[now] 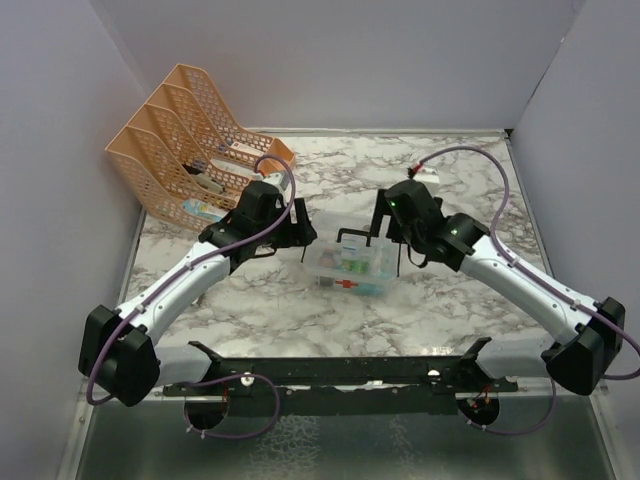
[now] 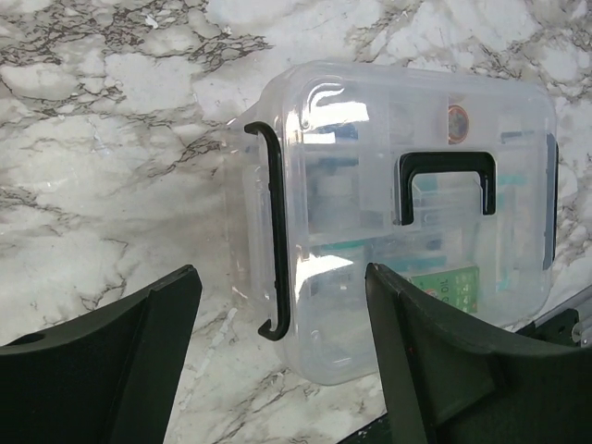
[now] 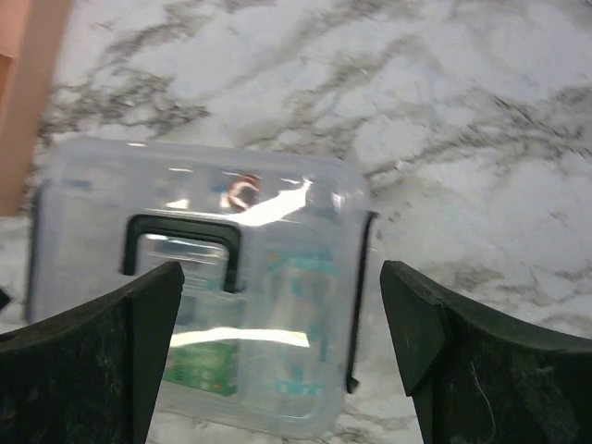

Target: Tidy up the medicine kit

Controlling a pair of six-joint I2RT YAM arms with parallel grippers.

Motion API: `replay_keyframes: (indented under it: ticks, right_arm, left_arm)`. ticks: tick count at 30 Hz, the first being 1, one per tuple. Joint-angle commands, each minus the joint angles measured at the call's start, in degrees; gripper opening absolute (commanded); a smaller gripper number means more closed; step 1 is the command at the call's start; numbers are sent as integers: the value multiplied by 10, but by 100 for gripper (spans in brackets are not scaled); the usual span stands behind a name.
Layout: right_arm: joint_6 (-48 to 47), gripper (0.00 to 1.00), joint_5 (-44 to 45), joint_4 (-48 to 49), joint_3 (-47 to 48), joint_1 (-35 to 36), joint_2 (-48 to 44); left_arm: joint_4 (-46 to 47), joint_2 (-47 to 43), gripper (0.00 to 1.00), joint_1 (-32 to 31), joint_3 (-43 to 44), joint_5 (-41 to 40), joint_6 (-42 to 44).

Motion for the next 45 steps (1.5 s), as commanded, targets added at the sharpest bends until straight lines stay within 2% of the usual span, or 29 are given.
replay_keyframes:
  ticks: [1,4,7,11,16,21,26,31,35,37,43,45]
  right_arm:
    - [52,89,-26,-13,-101,-43,-62]
    - [50,88,-79,13,-146,-65,-94]
    - [49,81,-125,43,-172,-78,-104]
    - [56,73,-195,100,-206,-87,-97]
    - [71,62,-217,144,-231,-90,-82]
    - [46,45,-244,192,-229,-95,-58]
    - [-3,42,-246,222,-178,-102,-4]
    - [-54,43,-234,230,-119,-118,52]
    - [-67,48,-222,208,-91,-127,74]
    - [-66,56,-201,191,-83,-127,64]
    - [-101,82,-161,112,-54,-128,-12]
    - [-114,87,-153,78,-44,-128,-41]
  left_arm:
    - [44,28,72,16,-11,54,-28]
    - [62,47,68,24,-13,84,-34]
    - [82,66,65,27,-15,118,-35]
    - [78,92,62,28,-8,124,-34]
    - [86,108,54,28,-7,145,-35]
    - [102,124,46,28,3,151,-49]
    - [116,165,42,27,55,165,-71]
    - [114,183,43,27,64,146,-78]
    - [109,181,57,30,61,125,-69]
    - [97,171,65,35,63,99,-59]
    - [47,103,80,46,91,27,3]
    - [29,68,85,47,95,-3,23]
